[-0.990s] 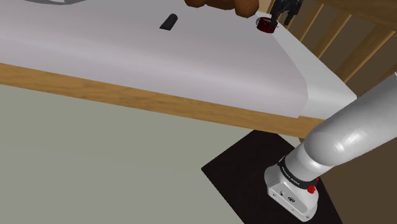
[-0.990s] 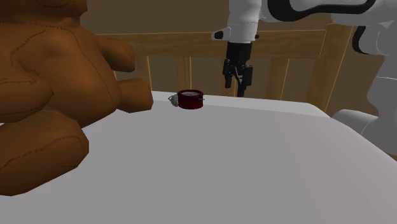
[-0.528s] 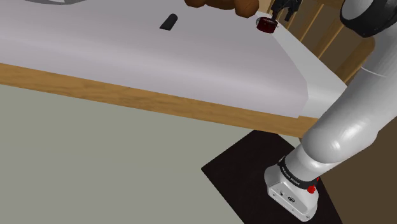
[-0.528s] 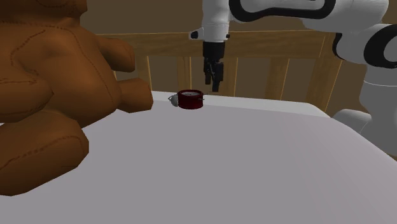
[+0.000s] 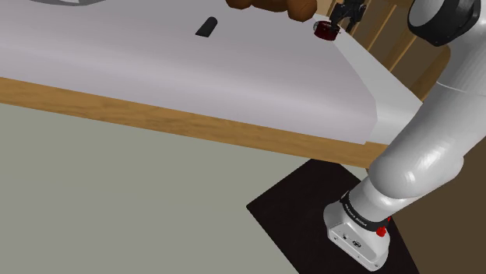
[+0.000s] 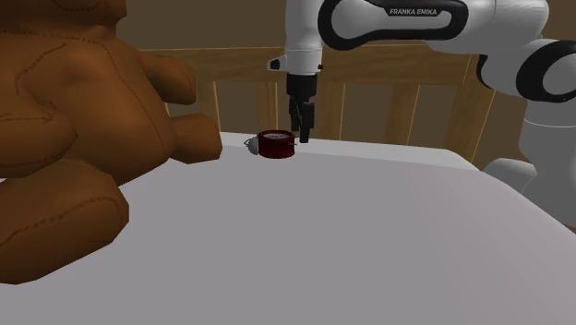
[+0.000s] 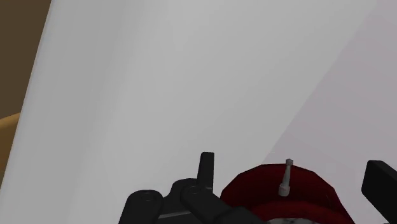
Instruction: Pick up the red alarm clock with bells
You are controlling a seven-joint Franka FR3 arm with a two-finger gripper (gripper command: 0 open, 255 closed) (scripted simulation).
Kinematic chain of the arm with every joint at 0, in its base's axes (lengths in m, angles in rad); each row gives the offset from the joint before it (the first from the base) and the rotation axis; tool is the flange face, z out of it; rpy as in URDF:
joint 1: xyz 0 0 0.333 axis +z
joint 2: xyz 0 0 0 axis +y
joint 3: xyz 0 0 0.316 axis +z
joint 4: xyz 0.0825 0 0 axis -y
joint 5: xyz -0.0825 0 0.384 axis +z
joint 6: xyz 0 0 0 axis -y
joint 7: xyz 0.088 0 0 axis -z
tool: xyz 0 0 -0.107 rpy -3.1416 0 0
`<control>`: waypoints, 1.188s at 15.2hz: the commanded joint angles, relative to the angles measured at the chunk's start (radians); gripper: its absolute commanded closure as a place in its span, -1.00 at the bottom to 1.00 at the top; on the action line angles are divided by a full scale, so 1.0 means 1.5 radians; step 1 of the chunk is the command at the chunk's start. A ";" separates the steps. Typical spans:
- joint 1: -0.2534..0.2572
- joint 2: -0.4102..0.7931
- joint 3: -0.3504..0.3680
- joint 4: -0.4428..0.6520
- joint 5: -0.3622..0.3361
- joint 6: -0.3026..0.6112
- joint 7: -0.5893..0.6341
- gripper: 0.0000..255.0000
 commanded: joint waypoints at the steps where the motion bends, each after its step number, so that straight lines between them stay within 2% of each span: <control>1: 0.002 -0.003 0.001 -0.018 -0.001 0.016 0.002 -1.00; 2: 0.002 -0.003 0.001 -0.019 -0.001 0.016 0.002 -1.00; 3: 0.001 -0.003 0.000 -0.017 -0.001 0.014 0.001 1.00; 12: 0.002 -0.003 0.001 -0.019 -0.001 0.016 0.002 1.00; 18: -0.008 0.020 -0.001 0.068 0.008 -0.049 -0.005 1.00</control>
